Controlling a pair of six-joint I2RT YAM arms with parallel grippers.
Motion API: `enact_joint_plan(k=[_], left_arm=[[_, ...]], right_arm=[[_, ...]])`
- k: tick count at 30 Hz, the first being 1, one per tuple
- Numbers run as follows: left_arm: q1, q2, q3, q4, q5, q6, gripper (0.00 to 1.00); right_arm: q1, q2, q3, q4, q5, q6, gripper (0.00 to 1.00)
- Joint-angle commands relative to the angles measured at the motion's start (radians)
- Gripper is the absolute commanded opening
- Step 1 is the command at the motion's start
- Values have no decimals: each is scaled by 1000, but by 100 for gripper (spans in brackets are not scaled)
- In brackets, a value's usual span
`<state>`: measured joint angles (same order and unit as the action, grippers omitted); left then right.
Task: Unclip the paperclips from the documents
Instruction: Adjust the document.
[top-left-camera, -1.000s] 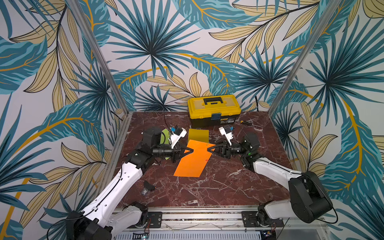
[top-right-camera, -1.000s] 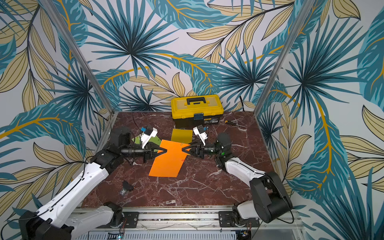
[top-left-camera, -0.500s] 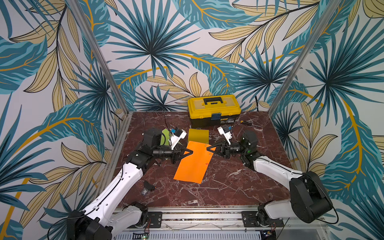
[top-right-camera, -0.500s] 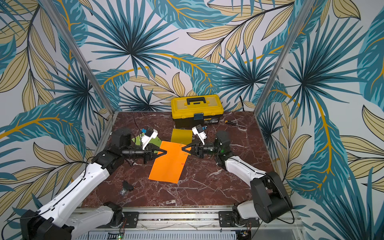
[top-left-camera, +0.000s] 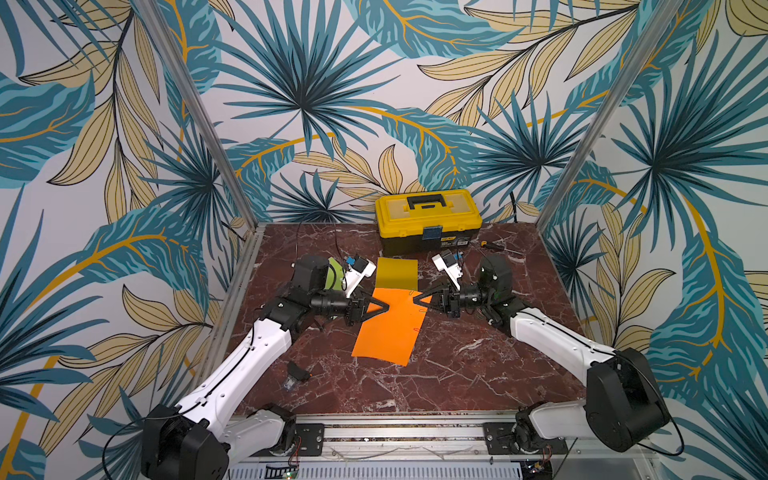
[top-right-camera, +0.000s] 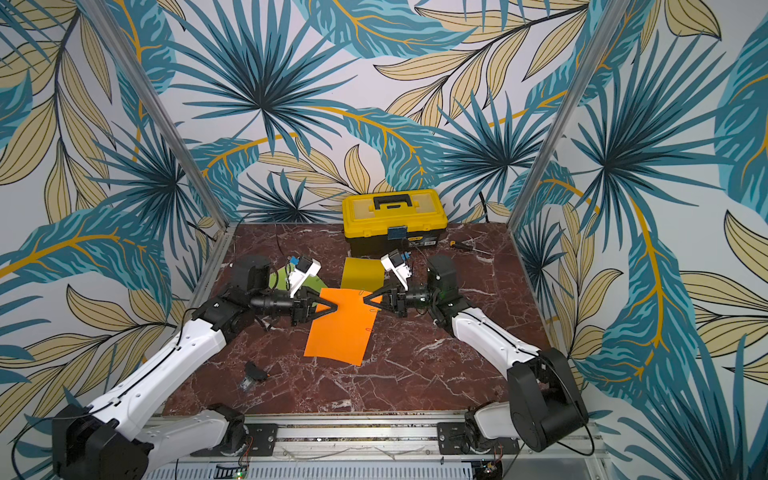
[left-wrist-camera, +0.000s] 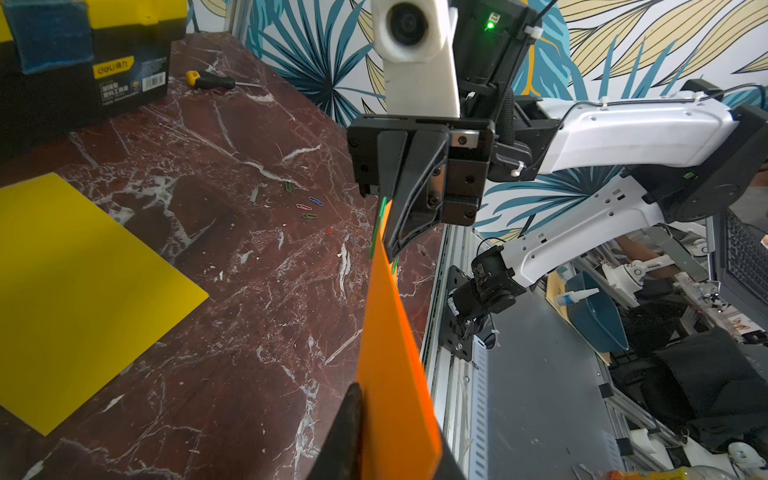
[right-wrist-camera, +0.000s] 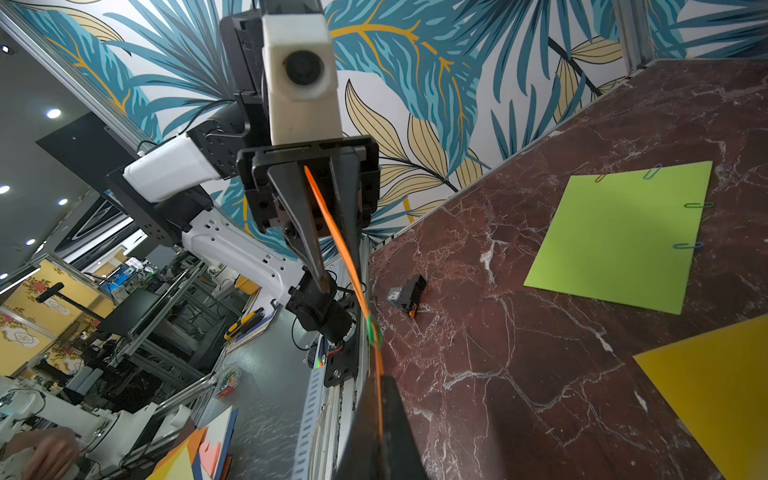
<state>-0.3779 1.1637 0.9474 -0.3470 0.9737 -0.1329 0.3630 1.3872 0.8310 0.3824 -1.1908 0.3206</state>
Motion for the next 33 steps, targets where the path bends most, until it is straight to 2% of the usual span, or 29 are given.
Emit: enact_joint_plan(k=[1,8,15,20,25,26,29,33], left_arm=[[4,28,26,19,37,-25,21],[-2,39,28,42,29,-36,20],[-20,59,28,43,42,-42,11],[-34,68,28,44,34,-39,0],[-37,58,21,45,30,-23,0],[-38,53,18,45,31,-18,0],[-36,36,6,44,29,-7,0],[-36,26,-5,26,35,7,0]], right_arm=[[10,-23,23,-69,-17,-55,0],[22,-25,28,-103,-11,-77,0],[26,-23,40,-137,-4,-101,0],[29,-19,46,-148,-1,-108,0],[28,-21,61,-228,4,-154,0],[29,-25,70,-271,11,-182,2],[29,-35,103,-427,33,-282,23],[27,-49,139,-581,69,-387,41]])
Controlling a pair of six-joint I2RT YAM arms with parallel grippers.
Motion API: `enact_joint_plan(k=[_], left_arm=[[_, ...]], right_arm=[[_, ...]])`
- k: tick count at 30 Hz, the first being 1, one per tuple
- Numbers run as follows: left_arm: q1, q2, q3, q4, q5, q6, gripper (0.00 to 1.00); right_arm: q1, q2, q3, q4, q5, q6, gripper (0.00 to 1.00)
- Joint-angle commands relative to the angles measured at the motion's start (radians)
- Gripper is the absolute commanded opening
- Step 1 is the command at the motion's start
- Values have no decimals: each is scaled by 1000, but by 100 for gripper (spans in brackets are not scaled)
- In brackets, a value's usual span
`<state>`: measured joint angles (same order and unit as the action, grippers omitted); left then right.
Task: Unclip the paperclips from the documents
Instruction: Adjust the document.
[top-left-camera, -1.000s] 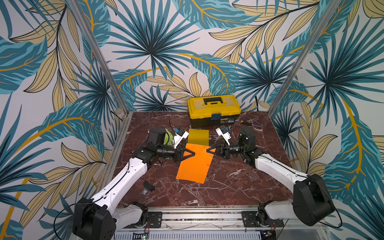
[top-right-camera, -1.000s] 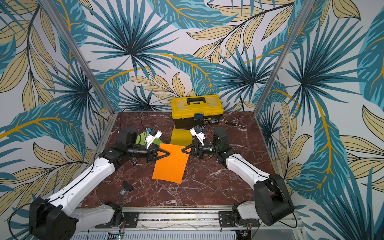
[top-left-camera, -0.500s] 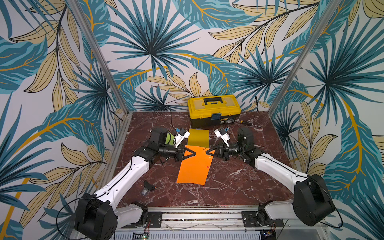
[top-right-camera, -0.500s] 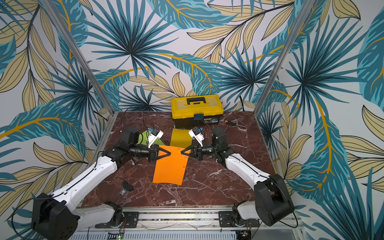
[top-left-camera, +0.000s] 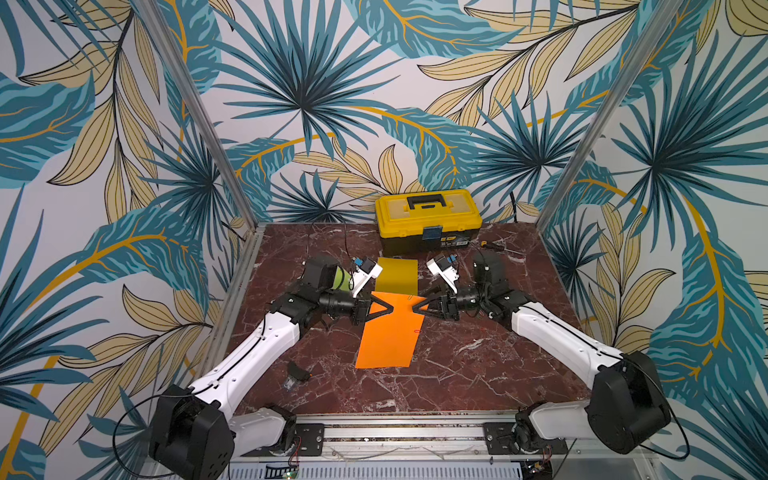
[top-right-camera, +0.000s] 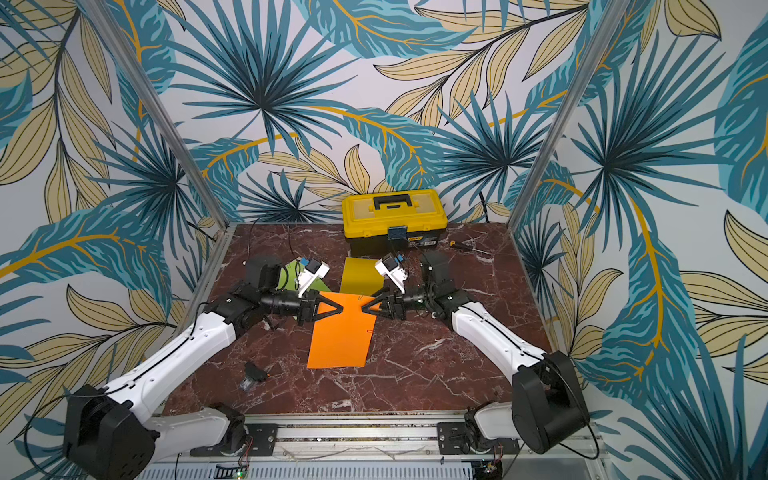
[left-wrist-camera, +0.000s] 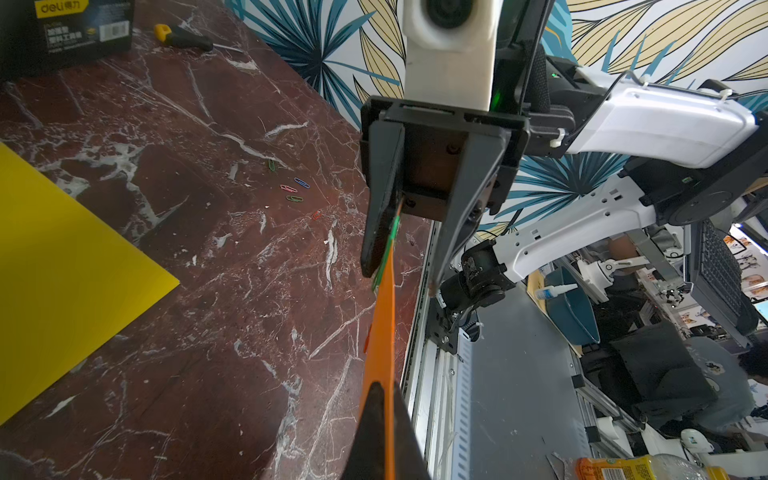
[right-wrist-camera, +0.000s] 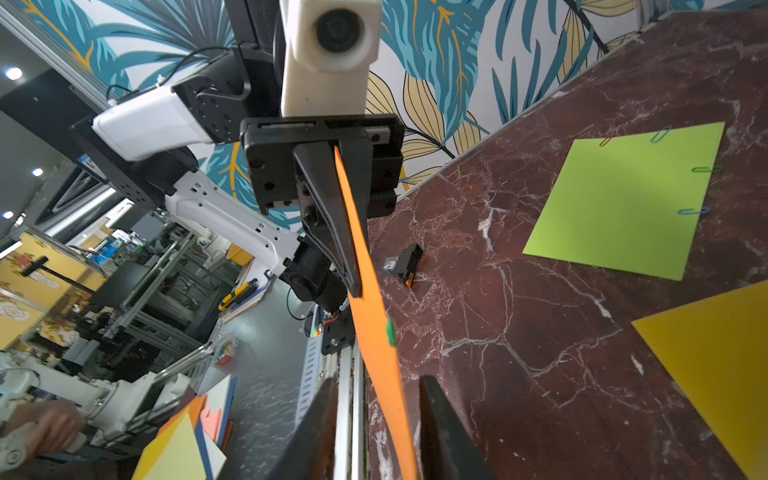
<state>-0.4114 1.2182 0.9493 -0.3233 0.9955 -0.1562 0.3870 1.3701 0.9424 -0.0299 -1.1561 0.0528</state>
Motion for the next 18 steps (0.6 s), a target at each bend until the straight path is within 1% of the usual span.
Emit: enact_joint_plan(k=[1,4,6,10,15,18], left_arm=[[-1,-28,-8,-7,14,35,0],[-2,-23,-12,-29,19,52,0],[-3,-19,-17,-32,26,52,0],[-2,-19,-20,-47,35,61,0],[-2,-29,-15,-108,35,98,0],[-3,-36,-24,-120,40,102,0]], right_arm=[[3,-32,38,-215,48,-142,45],[2,-29,59,-272,95,-181,52],[2,-21,75,-287,113,-203,55],[1,5,130,-339,123,-253,56],[1,39,200,-424,127,-331,57],[4,61,231,-444,115,-353,57]])
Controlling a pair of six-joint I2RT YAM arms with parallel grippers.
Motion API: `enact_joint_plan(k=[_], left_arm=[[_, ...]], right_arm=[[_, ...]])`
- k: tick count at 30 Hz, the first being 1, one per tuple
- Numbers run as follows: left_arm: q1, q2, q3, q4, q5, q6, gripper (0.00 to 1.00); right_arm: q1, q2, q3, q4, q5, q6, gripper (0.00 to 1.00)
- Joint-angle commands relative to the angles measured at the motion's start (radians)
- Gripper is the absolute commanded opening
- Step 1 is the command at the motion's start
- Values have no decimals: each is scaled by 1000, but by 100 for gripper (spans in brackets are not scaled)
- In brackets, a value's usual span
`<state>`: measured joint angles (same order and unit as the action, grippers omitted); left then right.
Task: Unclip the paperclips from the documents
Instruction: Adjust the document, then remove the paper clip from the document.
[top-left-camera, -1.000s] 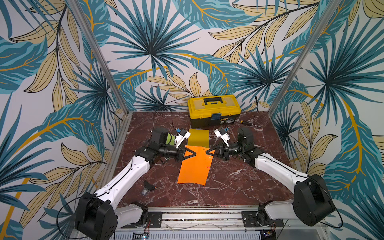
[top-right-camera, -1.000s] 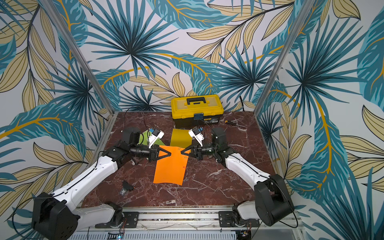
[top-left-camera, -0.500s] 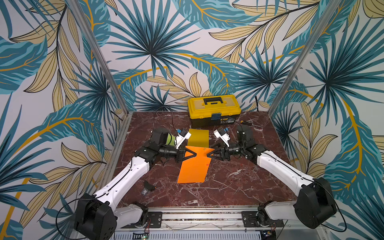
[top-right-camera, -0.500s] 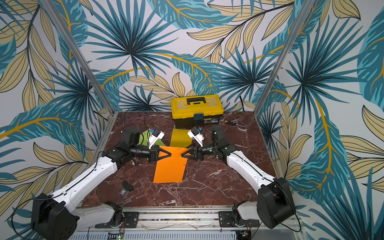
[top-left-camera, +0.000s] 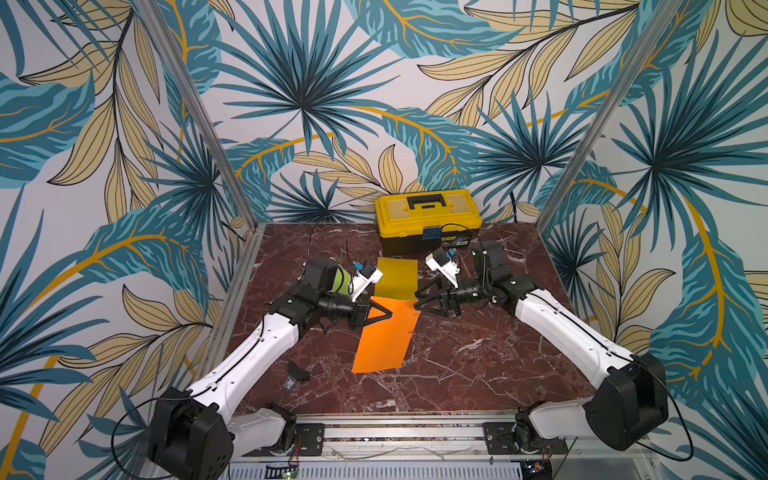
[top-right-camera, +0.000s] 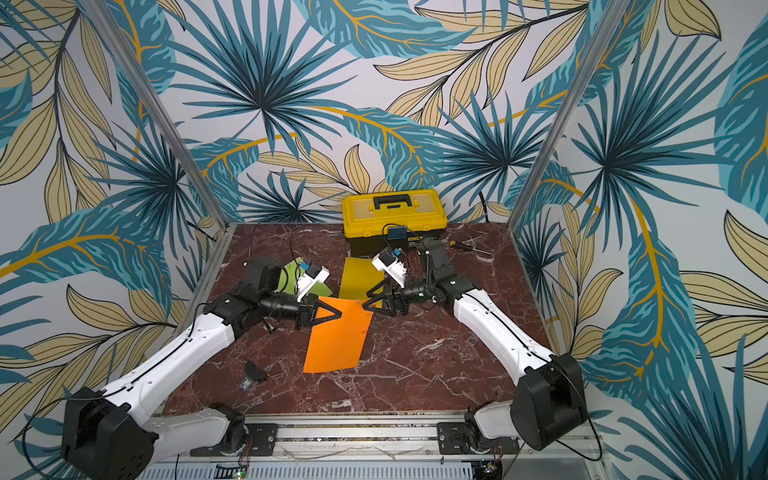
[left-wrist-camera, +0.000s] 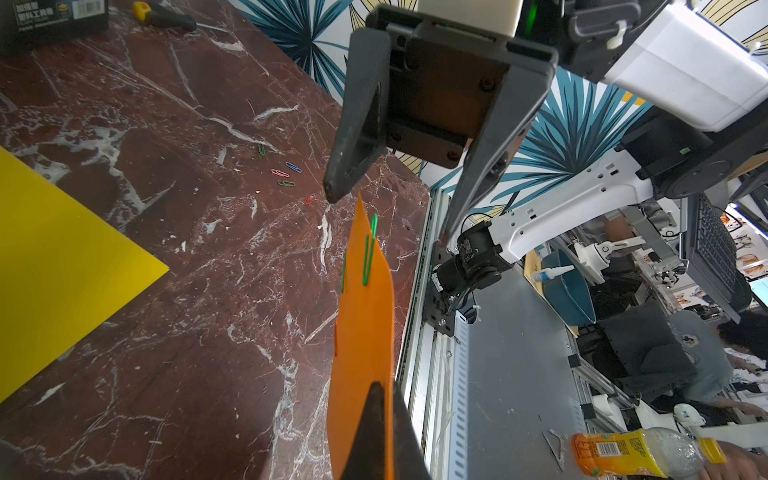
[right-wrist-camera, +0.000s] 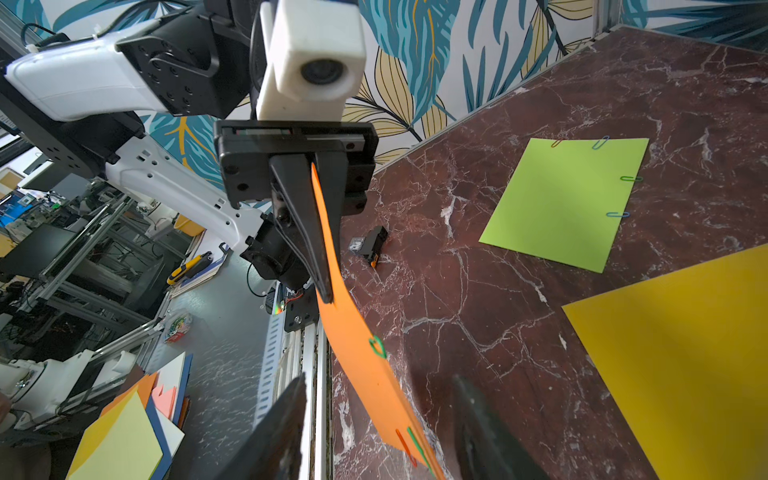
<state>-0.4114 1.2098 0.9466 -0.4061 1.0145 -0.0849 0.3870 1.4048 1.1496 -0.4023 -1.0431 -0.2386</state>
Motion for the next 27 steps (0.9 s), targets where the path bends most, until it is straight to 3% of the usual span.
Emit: enact_joint_plan(k=[1,15,27], left_arm=[[-3,-30,-25,-42,22,34,0],[5,-36,-15,-107,32,76,0],[25,-40,-14,-112,40,83,0]], right_arm=[[4,36,30,-71,-4,-69,57],[63,142,129,-168,-46,-142,47],[67,142,120,-202,-54,-172,32]])
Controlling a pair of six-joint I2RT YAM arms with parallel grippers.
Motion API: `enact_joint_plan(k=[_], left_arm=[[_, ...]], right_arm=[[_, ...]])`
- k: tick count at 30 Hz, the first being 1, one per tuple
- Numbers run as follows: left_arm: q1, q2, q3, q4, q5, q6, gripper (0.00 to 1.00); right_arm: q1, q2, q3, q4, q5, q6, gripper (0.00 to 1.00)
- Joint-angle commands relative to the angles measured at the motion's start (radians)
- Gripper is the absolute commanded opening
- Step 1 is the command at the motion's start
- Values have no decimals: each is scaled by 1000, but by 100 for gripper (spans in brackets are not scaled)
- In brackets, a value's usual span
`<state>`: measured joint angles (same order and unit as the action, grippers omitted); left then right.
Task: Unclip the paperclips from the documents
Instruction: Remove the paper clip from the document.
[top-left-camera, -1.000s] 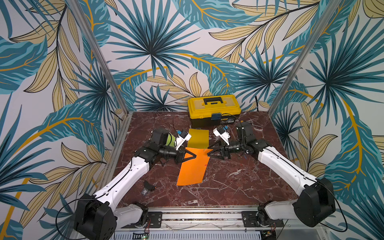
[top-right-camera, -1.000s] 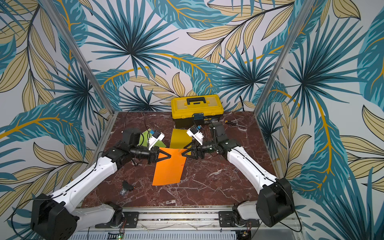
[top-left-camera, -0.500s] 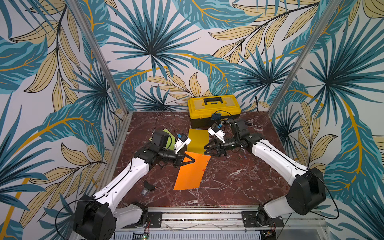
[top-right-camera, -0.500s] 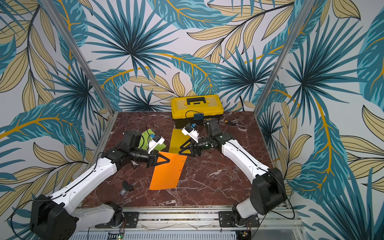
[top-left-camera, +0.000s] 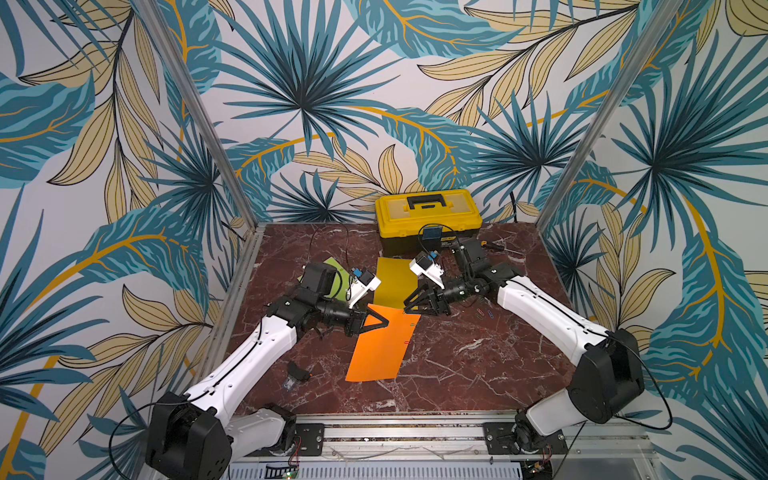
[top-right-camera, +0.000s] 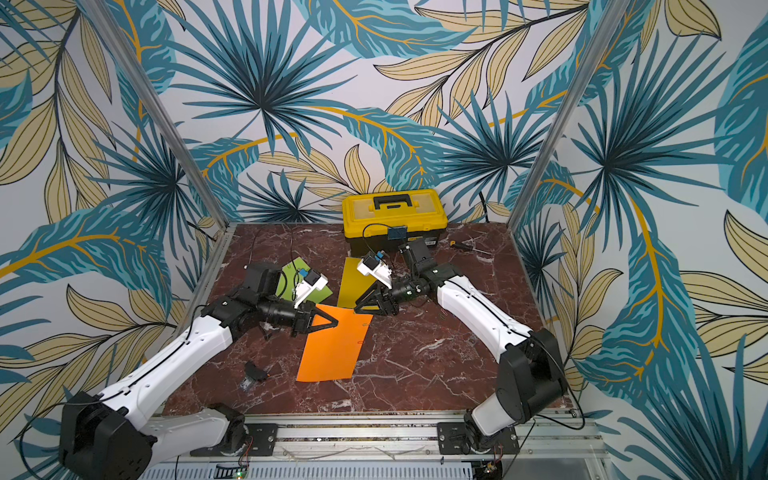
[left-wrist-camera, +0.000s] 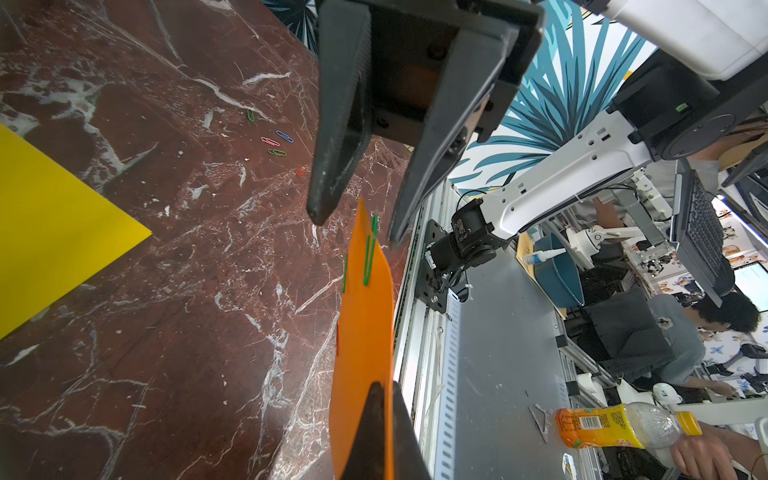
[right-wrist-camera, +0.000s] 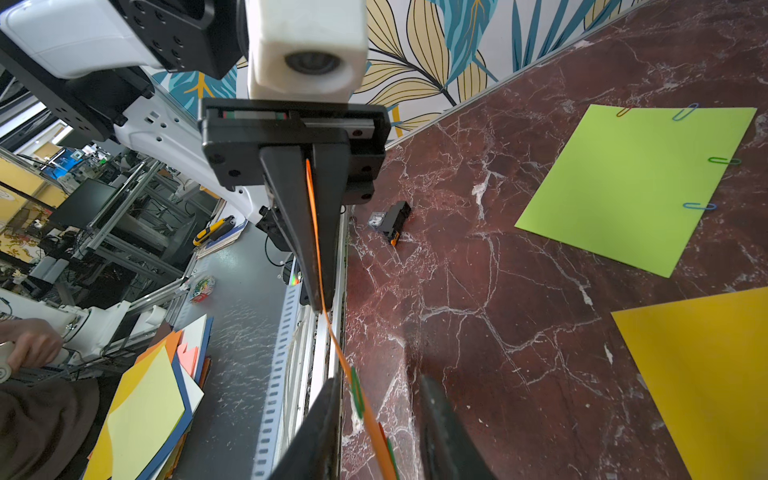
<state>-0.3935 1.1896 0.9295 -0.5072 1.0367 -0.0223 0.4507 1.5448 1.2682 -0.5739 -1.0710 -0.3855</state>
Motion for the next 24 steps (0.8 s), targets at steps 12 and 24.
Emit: enact_joint_plan(k=[12,24], left_arm=[[10,-9,5,-11,23,21,0],[9,0,5,-11,23,21,0]], right_arm=[[4,-5,-4,-21,-50,-20,17],[4,-12,-10,-19,-59,-15,0]])
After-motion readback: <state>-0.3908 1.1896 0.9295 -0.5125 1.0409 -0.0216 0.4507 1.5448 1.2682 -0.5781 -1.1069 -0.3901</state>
